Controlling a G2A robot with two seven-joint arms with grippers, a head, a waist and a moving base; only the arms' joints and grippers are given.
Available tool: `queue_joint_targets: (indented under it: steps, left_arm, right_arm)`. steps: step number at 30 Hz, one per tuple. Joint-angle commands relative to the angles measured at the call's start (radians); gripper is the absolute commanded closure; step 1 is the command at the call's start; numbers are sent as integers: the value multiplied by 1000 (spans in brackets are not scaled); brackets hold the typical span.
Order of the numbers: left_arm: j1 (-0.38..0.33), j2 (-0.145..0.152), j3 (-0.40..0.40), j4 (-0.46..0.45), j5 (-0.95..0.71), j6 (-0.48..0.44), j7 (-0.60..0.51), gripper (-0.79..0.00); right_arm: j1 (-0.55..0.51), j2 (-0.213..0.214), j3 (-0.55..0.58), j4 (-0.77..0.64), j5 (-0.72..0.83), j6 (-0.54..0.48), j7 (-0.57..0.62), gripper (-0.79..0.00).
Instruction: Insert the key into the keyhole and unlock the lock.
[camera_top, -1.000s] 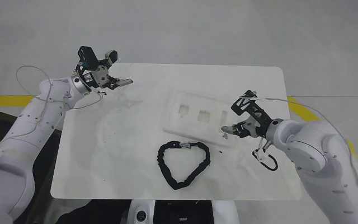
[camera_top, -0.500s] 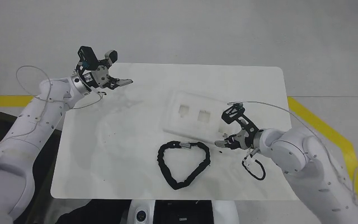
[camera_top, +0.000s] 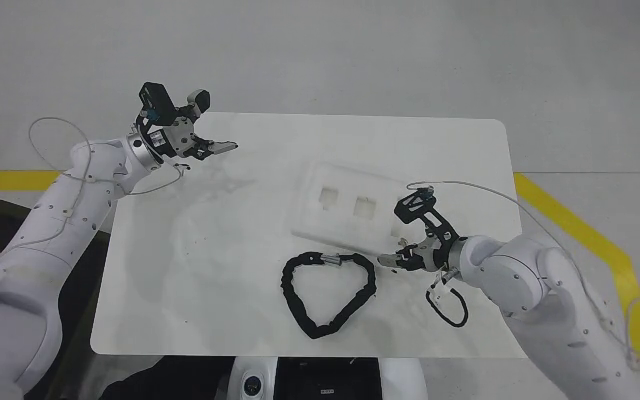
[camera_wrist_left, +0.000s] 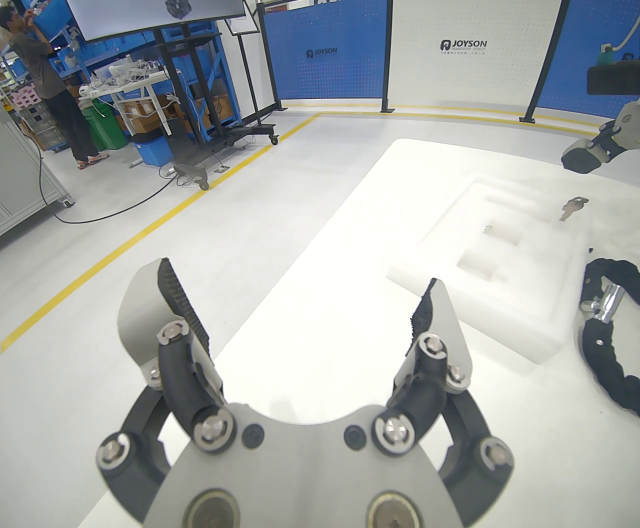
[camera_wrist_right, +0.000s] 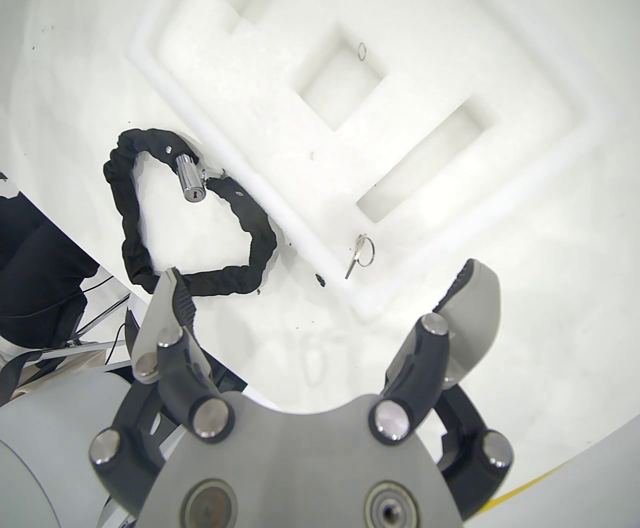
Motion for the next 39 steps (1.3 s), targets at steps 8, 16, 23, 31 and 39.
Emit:
queue_joint_targets:
  steps: [8,16,23,31,39]
  left_arm:
    - [0,0,0,0,0,0,0,-785]
    - [0,0,0,0,0,0,0,-785]
    - [0,0,0,0,0,0,0,-785]
    - [0,0,0,0,0,0,0,-785]
    - [0,0,0,0,0,0,0,-785]
  right_arm:
    - [-11,0,2,15,6,-4,-11,-785]
    - [11,-6,0,33,72,70,17,-785]
    - [34,-11,-32,70,80,100,25,-785]
    - [41,-15,-37,106,108,141,24,-757]
    - [43,-14,-37,105,92,153,27,-570]
